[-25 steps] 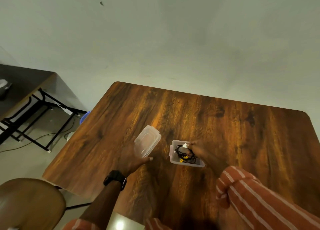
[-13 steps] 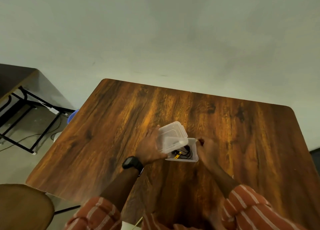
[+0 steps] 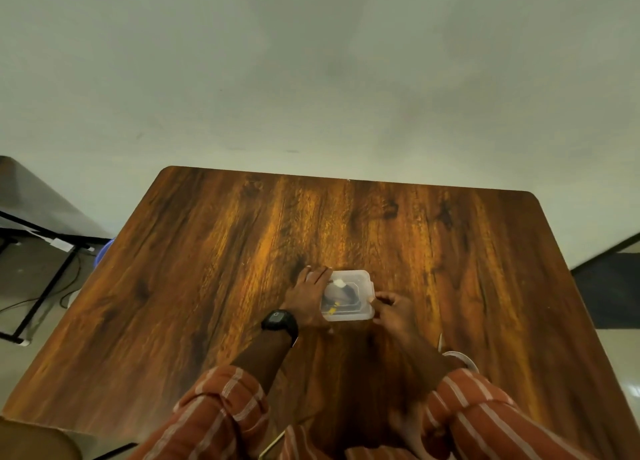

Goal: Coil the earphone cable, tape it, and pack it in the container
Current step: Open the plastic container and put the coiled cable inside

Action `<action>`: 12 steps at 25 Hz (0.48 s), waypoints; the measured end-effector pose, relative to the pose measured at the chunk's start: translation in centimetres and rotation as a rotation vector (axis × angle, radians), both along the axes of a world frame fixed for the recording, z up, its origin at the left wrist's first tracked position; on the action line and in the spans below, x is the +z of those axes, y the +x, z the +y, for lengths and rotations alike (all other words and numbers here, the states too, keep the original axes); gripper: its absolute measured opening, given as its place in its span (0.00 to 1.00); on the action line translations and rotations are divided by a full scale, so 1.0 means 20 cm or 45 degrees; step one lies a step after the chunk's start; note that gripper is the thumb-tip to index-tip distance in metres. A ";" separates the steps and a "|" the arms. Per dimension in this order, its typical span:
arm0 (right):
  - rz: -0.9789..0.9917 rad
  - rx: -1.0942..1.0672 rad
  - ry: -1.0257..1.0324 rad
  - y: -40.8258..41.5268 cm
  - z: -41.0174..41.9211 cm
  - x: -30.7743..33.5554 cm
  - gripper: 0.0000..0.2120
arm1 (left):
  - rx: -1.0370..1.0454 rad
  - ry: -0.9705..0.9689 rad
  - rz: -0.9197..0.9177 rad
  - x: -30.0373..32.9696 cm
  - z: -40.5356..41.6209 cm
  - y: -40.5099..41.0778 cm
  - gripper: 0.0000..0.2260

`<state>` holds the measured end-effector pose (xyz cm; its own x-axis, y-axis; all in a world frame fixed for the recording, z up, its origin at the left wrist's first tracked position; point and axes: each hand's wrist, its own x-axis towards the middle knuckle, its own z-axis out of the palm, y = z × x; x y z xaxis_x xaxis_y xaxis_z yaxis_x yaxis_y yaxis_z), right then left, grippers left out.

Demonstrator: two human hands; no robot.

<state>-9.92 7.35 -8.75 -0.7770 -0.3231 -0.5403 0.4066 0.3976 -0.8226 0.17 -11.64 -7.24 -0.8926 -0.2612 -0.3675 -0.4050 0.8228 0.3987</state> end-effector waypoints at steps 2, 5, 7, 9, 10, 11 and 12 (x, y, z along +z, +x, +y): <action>-0.048 -0.078 -0.002 0.01 -0.02 0.00 0.09 | 0.179 0.133 0.042 -0.05 -0.01 0.04 0.56; -0.068 -0.103 -0.003 0.02 -0.04 -0.02 0.07 | 0.822 0.394 0.243 -0.15 0.03 0.14 0.36; -0.060 -0.093 0.031 0.03 -0.03 -0.03 0.09 | 1.023 0.597 0.276 -0.16 0.07 0.18 0.22; -0.082 -0.120 0.039 0.07 0.00 -0.06 0.09 | 1.189 0.801 0.258 -0.14 0.10 0.17 0.14; -0.099 -0.156 0.034 0.09 0.02 -0.08 0.08 | 1.286 0.887 0.244 -0.13 0.09 0.16 0.13; -0.113 -0.185 0.027 0.10 0.03 -0.08 0.07 | 1.355 0.962 0.228 -0.12 0.08 0.15 0.13; -0.124 -0.210 0.014 0.12 0.04 -0.07 0.06 | 1.386 1.000 0.205 -0.10 0.07 0.14 0.13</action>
<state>-7.57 8.09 -10.21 -0.7630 -0.1891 -0.6182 0.5445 0.3273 -0.7722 2.96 -10.24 -9.33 -0.4156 -0.6286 -0.6573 -0.6047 -0.3488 0.7160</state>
